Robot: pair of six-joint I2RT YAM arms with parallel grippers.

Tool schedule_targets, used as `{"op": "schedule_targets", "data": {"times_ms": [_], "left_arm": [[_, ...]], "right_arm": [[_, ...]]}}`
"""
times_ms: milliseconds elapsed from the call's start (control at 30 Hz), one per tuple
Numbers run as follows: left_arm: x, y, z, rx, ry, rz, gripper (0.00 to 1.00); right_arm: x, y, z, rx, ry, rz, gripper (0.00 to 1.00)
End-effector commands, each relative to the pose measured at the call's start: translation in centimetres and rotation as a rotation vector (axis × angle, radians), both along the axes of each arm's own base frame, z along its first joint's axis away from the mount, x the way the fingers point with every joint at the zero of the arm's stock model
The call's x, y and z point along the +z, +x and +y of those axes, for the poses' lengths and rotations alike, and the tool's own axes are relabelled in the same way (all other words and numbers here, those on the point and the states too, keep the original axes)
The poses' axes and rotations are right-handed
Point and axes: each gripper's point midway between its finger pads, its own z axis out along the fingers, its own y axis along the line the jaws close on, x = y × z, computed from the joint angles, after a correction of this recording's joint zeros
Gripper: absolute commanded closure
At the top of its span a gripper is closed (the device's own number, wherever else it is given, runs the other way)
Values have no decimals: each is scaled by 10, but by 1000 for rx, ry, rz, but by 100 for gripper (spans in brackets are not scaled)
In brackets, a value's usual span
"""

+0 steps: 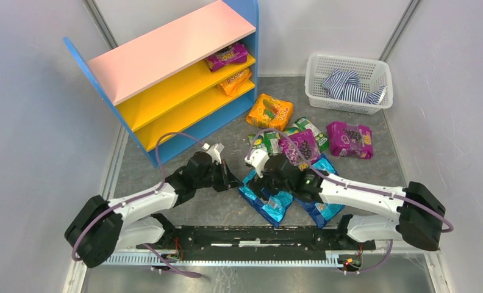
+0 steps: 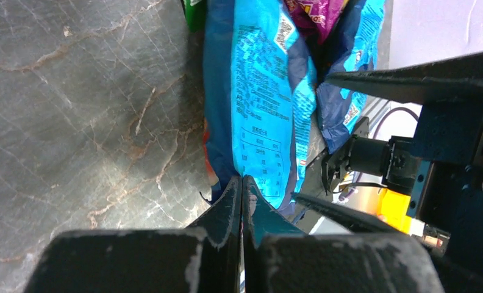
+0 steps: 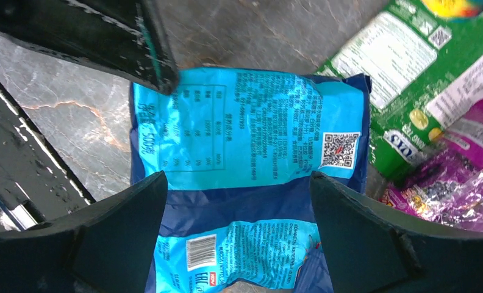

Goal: Place and organize the candy bags onto the shelf

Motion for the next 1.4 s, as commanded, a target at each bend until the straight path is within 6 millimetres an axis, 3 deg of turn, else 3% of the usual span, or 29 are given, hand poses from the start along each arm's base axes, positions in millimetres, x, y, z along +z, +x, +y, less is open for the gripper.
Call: {"op": "schedule_targets", "data": {"times_ms": [0, 300, 467, 633, 767, 1100, 1267, 1367], "left_arm": [[31, -4, 3, -5, -45, -30, 98], [67, -5, -2, 3, -136, -44, 98], [85, -7, -5, -8, -181, -59, 98], [103, -10, -5, -15, -222, -80, 98], [111, -11, -6, -19, -244, -85, 98], [114, -16, -6, -34, -261, -84, 98], [119, -17, -3, -29, -265, -98, 98], [114, -16, 1, -15, -230, -101, 98]], "right_arm": [[27, 8, 16, -97, -41, -155, 6], [40, -42, 45, -136, -6, -282, 5], [20, -54, 43, -127, -81, -329, 5], [1, -50, 27, -211, -205, -457, 8], [2, -42, 18, -311, -223, -527, 11], [14, -30, 31, -371, -122, -608, 14], [10, -25, 20, -435, -117, -616, 32], [8, -26, 18, -417, -126, -612, 34]]}}
